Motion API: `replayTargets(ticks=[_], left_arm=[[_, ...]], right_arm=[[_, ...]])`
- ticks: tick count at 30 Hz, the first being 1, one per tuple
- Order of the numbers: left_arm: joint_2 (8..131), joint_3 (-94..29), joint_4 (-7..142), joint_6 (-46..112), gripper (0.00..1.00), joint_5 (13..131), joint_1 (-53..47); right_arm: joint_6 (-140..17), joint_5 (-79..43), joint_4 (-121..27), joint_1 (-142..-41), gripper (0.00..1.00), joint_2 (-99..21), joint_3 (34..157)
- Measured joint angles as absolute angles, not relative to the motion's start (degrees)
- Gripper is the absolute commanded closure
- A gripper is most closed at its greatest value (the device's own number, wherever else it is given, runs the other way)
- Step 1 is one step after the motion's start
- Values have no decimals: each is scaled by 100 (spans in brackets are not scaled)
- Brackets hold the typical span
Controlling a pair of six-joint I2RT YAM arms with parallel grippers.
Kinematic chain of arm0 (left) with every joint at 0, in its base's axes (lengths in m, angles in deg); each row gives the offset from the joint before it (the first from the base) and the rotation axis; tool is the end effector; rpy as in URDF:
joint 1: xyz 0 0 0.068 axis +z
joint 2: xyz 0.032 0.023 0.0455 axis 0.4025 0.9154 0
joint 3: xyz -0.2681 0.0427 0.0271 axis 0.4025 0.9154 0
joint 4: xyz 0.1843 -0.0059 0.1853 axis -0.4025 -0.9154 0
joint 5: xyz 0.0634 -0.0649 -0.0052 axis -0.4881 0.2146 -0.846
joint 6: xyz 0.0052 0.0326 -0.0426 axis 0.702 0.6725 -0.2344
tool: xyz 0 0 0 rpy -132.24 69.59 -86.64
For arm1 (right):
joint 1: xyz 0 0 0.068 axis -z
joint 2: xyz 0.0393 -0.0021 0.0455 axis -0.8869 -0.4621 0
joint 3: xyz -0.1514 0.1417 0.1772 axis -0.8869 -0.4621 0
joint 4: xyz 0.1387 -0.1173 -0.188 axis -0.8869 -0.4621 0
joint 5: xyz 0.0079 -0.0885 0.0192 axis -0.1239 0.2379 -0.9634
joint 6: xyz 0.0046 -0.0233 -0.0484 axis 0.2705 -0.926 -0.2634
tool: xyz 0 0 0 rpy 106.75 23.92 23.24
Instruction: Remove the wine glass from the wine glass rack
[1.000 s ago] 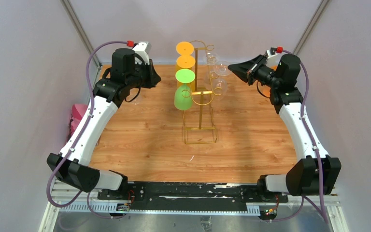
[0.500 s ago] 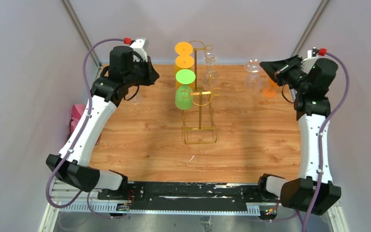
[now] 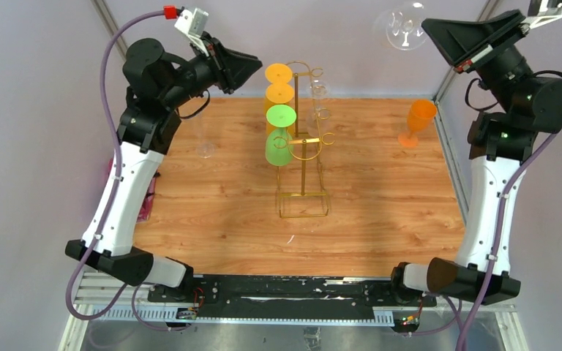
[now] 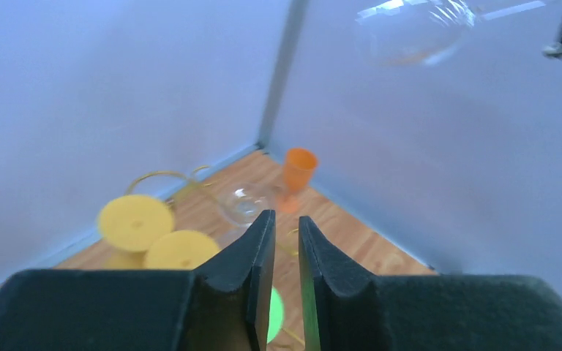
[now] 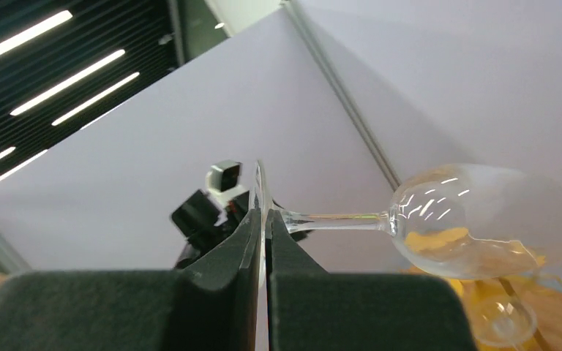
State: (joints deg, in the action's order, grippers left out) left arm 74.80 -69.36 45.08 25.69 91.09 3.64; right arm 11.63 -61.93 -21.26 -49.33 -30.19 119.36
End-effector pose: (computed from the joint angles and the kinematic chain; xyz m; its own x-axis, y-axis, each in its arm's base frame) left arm 0.2479 -0.1080 0.5559 -0.1262 -0.2657 -0.9558 0.7302 0.6273 -0.2708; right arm 0.1906 -0.0161 0.6067 -0.1780 0.6763 -0.7148 -0.8156 0.3050 0.4917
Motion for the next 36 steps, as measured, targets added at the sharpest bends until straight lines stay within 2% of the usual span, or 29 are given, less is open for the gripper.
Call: replayTargets(ticks=[8, 12, 15, 18, 23, 32, 33, 36], left_arm=[[7561, -5638, 7710, 1176, 72, 11411, 368], [7945, -5450, 10267, -485, 71, 12062, 412], [8691, -5990, 12667, -2345, 71, 12268, 567], [9587, -7047, 14035, -3722, 71, 12259, 761], [10629, -7941, 14927, -5031, 71, 12200, 855], [10916, -7880, 15145, -5628, 69, 12174, 855], [10861, -7821, 15154, -5628, 68, 12176, 855], [10675, -7642, 15165, -5628, 55, 12206, 855]], right_arm=[[4074, -6033, 2056, -5176, 100, -4472, 12957], [4693, -5865, 3120, -5488, 100, -4992, 12852], [4911, -5873, 3428, -5906, 100, -5152, 12675], [5009, -5939, 3555, -6538, 100, -5167, 12590], [5023, -6118, 3830, -7342, 100, -5043, 12561], [4933, -6190, 4064, -7532, 100, -4761, 12373], [4933, -6193, 4064, -7534, 100, -4763, 12360], [4916, -6208, 4060, -7536, 100, -4778, 12340]])
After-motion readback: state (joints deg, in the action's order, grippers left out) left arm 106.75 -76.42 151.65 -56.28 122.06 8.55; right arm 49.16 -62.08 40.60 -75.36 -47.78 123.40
